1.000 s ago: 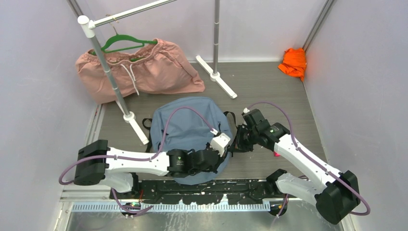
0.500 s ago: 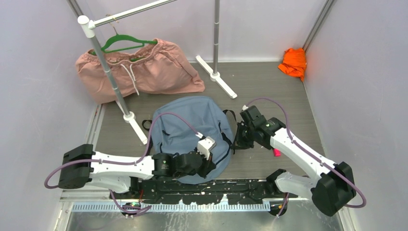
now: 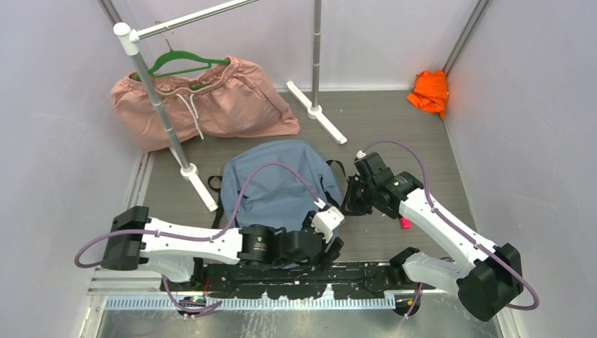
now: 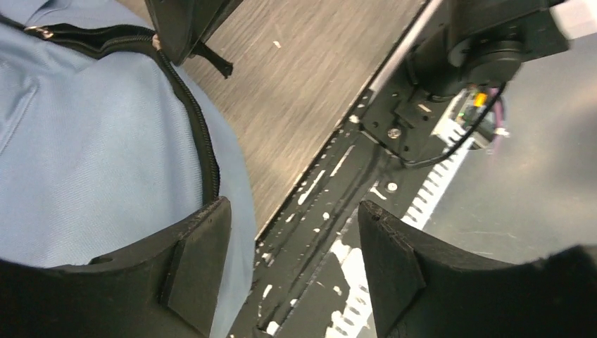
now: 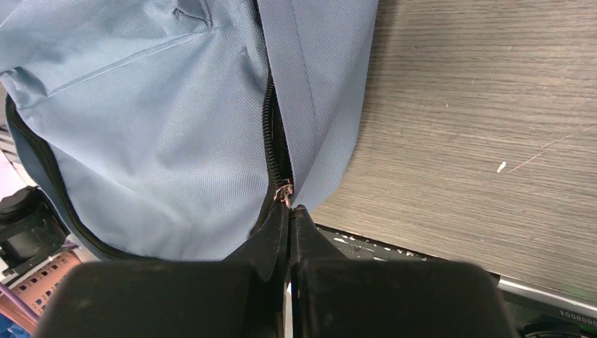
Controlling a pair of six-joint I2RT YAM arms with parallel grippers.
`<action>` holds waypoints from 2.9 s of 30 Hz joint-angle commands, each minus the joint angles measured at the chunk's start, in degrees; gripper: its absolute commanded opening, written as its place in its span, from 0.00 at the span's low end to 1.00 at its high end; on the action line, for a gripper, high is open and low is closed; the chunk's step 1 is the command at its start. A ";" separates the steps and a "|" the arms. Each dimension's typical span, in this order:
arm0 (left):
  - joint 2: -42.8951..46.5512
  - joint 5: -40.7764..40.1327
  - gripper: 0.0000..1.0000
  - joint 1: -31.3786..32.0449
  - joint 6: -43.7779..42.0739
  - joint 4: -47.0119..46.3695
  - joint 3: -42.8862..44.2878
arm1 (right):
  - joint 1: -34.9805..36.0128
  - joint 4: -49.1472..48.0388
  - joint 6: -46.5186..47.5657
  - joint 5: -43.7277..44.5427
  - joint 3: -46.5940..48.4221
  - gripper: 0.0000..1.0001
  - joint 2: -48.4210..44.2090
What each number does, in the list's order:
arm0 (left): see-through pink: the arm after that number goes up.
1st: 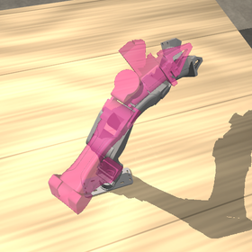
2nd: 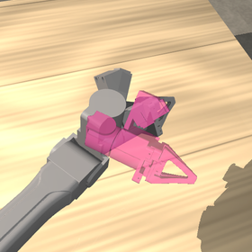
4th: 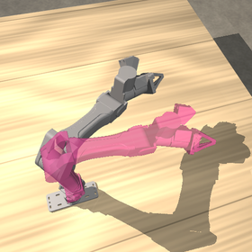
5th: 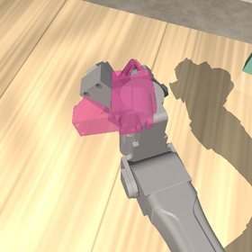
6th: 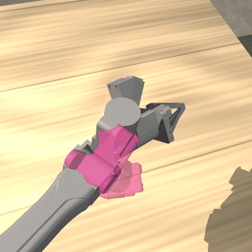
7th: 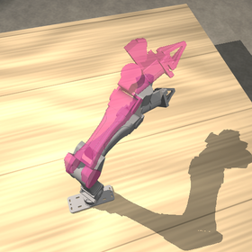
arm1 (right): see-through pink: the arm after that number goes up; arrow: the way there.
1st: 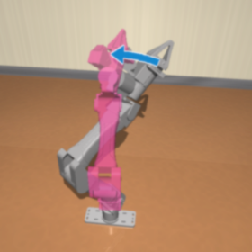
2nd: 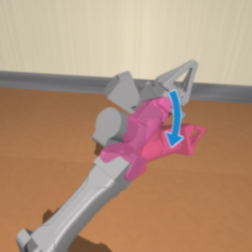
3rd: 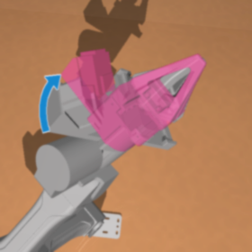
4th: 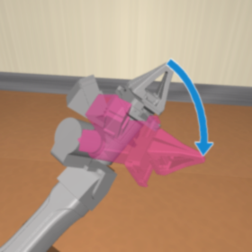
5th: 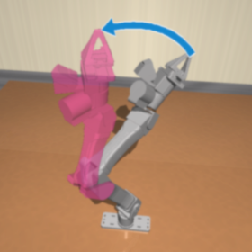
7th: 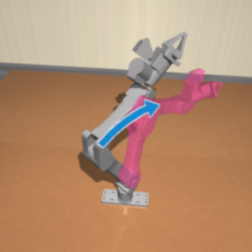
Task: Pack the student bag
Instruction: Zip the student bag at the center of the board.
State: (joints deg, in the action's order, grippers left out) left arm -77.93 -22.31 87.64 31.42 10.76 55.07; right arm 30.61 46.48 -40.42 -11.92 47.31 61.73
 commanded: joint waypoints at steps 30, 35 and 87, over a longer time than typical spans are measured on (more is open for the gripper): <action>11.29 10.86 0.00 0.78 2.69 -6.07 -20.44 | -7.59 -4.79 4.81 3.57 9.63 0.01 11.36; 12.72 11.42 0.00 1.66 2.83 -6.78 -22.17 | -11.17 -8.61 6.27 2.64 12.89 0.01 17.75; 4.11 6.41 0.00 3.73 3.27 -7.90 -16.10 | -12.98 -8.87 10.16 -6.01 10.57 0.22 12.93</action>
State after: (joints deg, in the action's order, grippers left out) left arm -73.97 -20.38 90.17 33.69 2.90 37.85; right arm 17.82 39.99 -30.87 -21.06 55.79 75.13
